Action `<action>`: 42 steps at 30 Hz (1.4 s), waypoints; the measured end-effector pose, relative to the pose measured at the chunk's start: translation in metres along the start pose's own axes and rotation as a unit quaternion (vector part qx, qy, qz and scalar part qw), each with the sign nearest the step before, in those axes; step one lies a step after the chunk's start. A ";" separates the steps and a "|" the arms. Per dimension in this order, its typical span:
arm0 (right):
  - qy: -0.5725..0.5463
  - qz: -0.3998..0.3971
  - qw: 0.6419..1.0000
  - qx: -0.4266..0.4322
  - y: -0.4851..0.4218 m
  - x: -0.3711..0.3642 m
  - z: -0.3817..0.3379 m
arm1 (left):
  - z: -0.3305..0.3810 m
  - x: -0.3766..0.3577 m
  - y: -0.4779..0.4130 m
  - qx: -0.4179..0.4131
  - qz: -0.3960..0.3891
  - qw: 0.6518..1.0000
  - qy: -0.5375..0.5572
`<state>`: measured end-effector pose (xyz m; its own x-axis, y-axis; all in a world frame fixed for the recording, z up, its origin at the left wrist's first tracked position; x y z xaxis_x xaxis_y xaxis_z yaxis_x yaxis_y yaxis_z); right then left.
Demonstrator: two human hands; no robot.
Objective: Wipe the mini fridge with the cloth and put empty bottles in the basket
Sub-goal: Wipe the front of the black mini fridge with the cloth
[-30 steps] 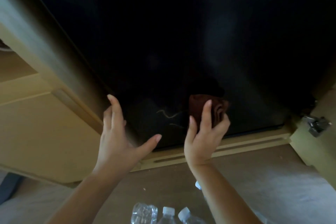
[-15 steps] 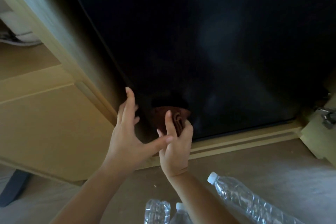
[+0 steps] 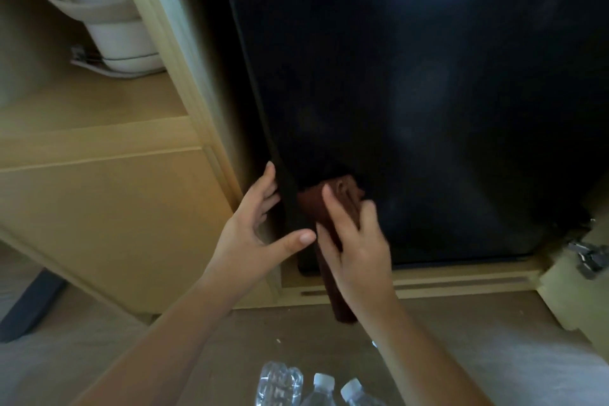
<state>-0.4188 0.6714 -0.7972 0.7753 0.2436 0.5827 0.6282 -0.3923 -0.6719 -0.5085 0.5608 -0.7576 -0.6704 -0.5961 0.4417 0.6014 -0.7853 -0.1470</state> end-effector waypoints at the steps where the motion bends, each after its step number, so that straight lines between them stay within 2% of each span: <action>1: 0.010 -0.032 0.999 0.003 0.012 -0.011 0.003 | 0.001 0.001 0.000 0.001 -0.003 1.000 0.000; 3: 0.013 -0.077 0.997 -0.004 0.031 -0.027 0.008 | 0.002 0.003 0.001 0.002 -0.010 1.000 0.003; 5: -0.007 -0.081 0.997 -0.014 0.036 -0.029 0.008 | 0.003 0.004 0.002 0.002 -0.012 1.000 0.018; 11: -0.067 0.075 0.995 0.005 -0.031 0.024 -0.032 | 0.006 0.014 0.006 0.002 0.010 0.998 0.063; 13: -0.053 0.089 0.995 0.015 -0.050 0.030 -0.043 | 0.010 0.021 0.007 -0.005 0.020 0.997 0.077; 15: -0.026 0.056 0.998 0.034 -0.046 0.019 -0.046 | 0.015 0.024 0.009 -0.009 0.021 0.996 0.082; 17: 0.014 -0.010 0.998 0.052 -0.025 -0.007 -0.040 | 0.019 0.027 0.013 -0.009 0.023 0.997 0.069; 19: 0.033 -0.075 0.996 0.042 -0.001 -0.031 -0.032 | 0.025 0.030 0.017 -0.010 0.028 0.998 0.046; 21: 0.025 -0.099 0.994 0.023 0.011 -0.039 -0.028 | 0.032 0.034 0.020 -0.016 0.038 0.998 0.044; 23: 0.012 -0.062 0.998 0.016 0.003 -0.027 -0.031 | 0.037 0.038 0.023 -0.025 0.052 0.996 0.064; 27: -0.034 0.081 0.996 0.034 -0.053 0.029 -0.062 | 0.041 0.044 0.025 -0.032 0.065 0.994 0.085; 30: -0.044 0.117 0.991 0.039 -0.088 0.049 -0.084 | 0.038 0.048 0.024 -0.032 0.084 0.990 0.110; 33: 0.011 0.089 0.995 0.039 -0.089 0.037 -0.089 | 0.033 0.049 0.020 -0.026 0.083 0.983 0.162; 37: 0.104 -0.022 0.992 0.070 -0.053 0.000 -0.072 | 0.019 0.042 0.020 0.012 0.072 0.980 0.185; 42: 0.150 -0.085 0.979 0.111 -0.047 -0.006 -0.058 | 0.004 0.032 0.024 0.052 0.073 0.981 0.172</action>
<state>-0.4566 0.6367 -0.7422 0.6254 0.0050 0.7803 0.7710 -0.1578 -0.6170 -0.5134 0.5236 -0.7440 -0.6700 -0.7362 0.0960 0.7310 -0.6767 -0.0879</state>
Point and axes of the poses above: each hand's wrist, its own y-axis away from the middle knuckle, its own x-axis out of the back of the hand, z = x × y, the point moved 6 cm from there along -y, towards the middle knuckle, and after that the axes turned 7 degrees about -z, right-handed, at the moved point
